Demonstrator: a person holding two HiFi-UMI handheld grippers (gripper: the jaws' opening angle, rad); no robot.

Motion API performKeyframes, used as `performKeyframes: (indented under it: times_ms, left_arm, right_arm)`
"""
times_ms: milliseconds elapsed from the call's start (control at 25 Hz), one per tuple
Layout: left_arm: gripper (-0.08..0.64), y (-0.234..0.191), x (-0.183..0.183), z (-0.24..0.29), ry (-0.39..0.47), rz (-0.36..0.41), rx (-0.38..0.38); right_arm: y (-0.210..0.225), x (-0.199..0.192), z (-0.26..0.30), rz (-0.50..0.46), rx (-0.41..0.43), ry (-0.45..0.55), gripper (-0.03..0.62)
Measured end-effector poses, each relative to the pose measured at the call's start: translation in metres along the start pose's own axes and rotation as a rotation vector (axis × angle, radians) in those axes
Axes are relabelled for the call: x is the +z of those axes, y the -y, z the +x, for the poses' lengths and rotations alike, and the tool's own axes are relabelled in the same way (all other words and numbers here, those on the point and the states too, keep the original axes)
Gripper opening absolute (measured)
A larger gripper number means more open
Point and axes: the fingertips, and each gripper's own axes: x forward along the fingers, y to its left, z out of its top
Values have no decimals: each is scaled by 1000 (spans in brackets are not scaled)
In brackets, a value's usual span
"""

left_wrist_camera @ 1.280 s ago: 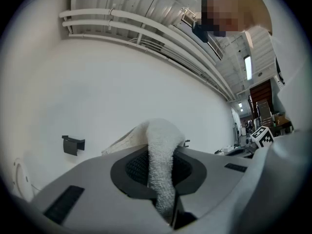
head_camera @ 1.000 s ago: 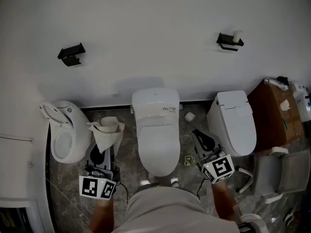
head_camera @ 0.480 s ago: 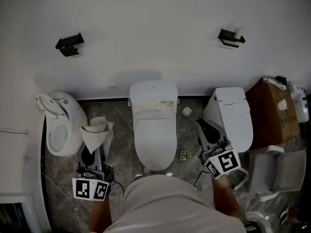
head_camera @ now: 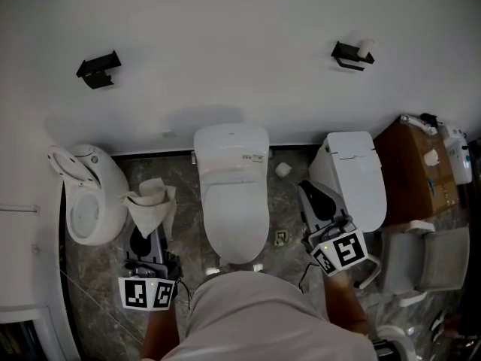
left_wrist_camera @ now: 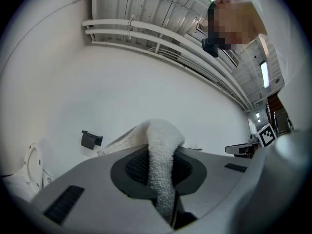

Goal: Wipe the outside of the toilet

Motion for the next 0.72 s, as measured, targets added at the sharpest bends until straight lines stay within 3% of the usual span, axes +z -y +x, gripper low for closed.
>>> performKeyframes:
  times_ms: [200, 720]
  left_arm:
    - [58, 9, 0, 4, 7, 7, -31]
    - [58, 5, 0, -9, 4, 9, -25]
  right_arm:
    - [-2, -4, -2, -4, -9, -7, 52]
    - [-12, -12, -11, -3, -20, -4, 52]
